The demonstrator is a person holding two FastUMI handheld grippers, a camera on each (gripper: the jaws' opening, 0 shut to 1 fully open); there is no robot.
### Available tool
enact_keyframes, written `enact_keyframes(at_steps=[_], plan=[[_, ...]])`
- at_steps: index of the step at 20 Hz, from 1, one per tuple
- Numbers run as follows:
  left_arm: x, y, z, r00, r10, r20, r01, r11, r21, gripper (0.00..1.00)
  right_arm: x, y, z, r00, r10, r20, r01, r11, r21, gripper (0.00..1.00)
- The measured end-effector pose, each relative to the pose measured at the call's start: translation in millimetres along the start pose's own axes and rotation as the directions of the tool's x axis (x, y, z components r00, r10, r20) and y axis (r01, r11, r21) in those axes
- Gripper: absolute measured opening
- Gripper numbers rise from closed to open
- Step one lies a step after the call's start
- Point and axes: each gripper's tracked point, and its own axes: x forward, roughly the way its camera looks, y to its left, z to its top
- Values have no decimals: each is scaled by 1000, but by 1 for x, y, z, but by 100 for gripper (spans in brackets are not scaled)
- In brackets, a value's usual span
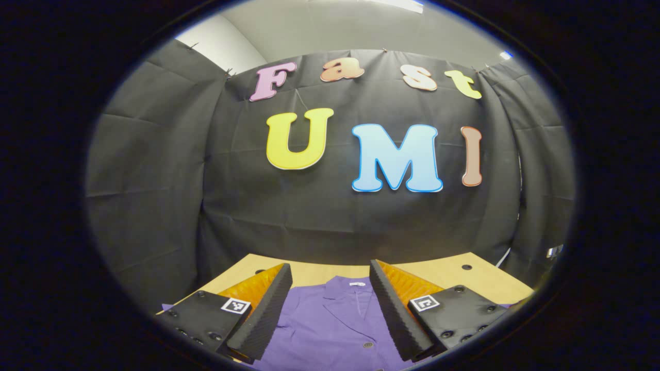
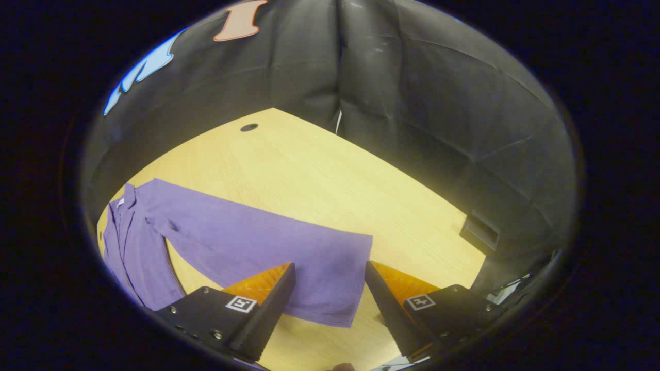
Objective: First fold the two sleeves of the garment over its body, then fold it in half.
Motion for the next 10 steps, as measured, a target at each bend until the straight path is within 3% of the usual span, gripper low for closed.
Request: enact_keyframes(at_steps=[4, 10], plan=[[-2, 1, 2, 1000, 2, 2, -2, 1000, 9, 96, 9, -2, -13, 999, -21, -35, 21, 1000, -16, 90], [-8, 4, 1, 1000, 3, 2, -3, 1000, -2, 96, 10, 0, -22, 999, 11, -51, -7, 997, 78, 94]])
